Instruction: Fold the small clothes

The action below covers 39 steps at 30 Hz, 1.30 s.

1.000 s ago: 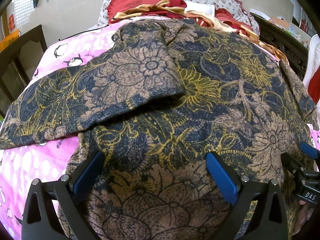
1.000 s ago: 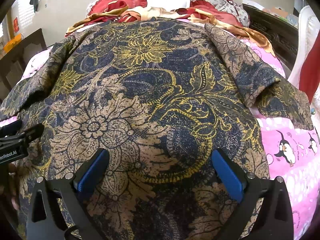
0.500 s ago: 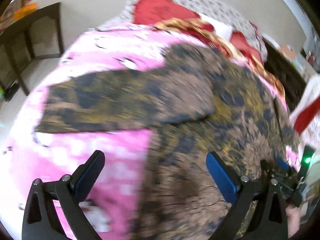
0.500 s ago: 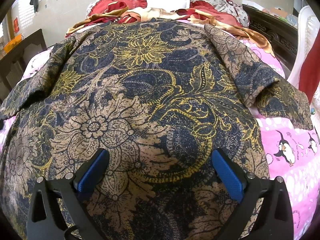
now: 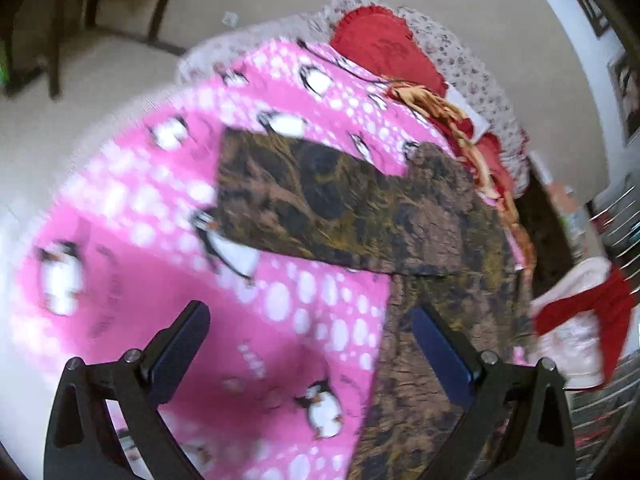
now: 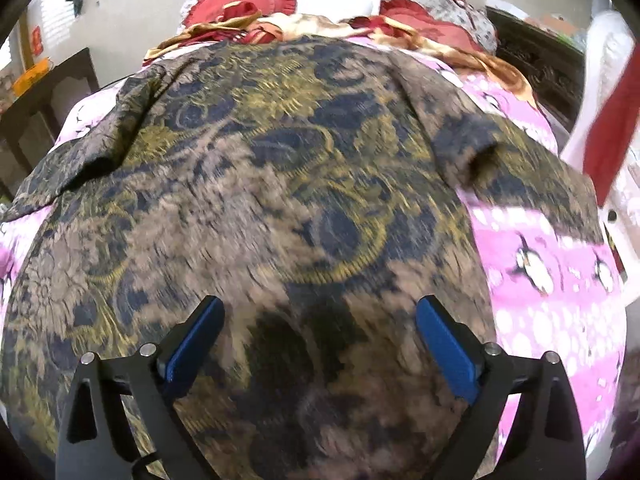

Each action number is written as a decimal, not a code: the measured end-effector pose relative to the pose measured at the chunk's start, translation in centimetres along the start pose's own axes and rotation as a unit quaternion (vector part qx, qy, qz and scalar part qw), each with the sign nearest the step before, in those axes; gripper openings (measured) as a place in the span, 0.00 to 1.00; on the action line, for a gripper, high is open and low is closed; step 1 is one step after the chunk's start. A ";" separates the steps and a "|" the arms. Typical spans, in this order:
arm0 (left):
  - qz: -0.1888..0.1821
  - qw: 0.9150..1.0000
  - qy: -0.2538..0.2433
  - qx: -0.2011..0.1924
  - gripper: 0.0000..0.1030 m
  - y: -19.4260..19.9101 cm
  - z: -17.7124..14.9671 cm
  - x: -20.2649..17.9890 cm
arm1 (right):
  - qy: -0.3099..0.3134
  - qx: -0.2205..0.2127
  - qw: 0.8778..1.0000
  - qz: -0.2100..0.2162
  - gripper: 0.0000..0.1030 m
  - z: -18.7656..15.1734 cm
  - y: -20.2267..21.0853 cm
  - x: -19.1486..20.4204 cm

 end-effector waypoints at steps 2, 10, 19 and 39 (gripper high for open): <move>-0.026 1.000 0.014 -0.001 0.99 -1.1 0.2 -0.3 | -0.011 -0.012 1.000 0.004 0.90 -0.4 0.3 -0.1; -0.090 0.991 0.087 -0.054 0.99 -2.5 4.7 1.2 | 0.005 -0.027 1.000 -0.008 0.90 -0.5 -0.1 0.5; -0.118 0.981 0.138 -0.060 0.94 -1.9 6.1 2.6 | 0.009 -0.031 0.999 -0.008 0.91 -0.9 0.0 0.5; 0.060 0.971 0.038 -0.228 0.06 13.0 15.5 0.9 | 0.007 -0.032 0.999 -0.002 0.91 -0.9 -0.1 0.6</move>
Point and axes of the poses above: each gripper's, at about its wrist camera, not at the fingertips, and y roughly against the way its jaws point, x to its left, z to its top, the point moved 7 cm from there along -y, roughly the way its jaws point, and after that the axes turned 2 degrees about -x, right-handed, at the moved point
